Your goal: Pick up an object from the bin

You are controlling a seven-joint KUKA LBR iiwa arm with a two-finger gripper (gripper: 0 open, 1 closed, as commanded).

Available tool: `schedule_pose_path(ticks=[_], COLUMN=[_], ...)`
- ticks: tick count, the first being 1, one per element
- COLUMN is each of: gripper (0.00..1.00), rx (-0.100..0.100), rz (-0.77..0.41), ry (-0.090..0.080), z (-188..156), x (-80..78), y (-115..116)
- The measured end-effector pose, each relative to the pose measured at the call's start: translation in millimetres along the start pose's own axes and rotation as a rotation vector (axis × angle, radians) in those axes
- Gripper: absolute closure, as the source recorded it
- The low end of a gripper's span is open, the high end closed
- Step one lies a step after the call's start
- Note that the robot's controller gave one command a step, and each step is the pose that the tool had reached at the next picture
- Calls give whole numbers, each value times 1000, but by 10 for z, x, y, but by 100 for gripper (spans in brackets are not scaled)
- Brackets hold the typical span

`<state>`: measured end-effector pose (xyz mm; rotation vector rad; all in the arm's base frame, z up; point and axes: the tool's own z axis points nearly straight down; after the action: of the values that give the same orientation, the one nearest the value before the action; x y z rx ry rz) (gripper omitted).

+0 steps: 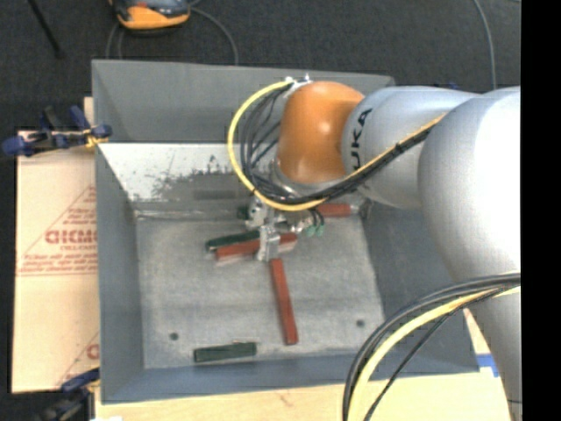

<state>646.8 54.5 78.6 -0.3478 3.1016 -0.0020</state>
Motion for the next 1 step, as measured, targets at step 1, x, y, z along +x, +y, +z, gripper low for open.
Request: schedule_pose_path(ticks=[1], gripper=[100], rx=[0], rz=[0], ry=[0], z=[0], x=[0], y=[0])
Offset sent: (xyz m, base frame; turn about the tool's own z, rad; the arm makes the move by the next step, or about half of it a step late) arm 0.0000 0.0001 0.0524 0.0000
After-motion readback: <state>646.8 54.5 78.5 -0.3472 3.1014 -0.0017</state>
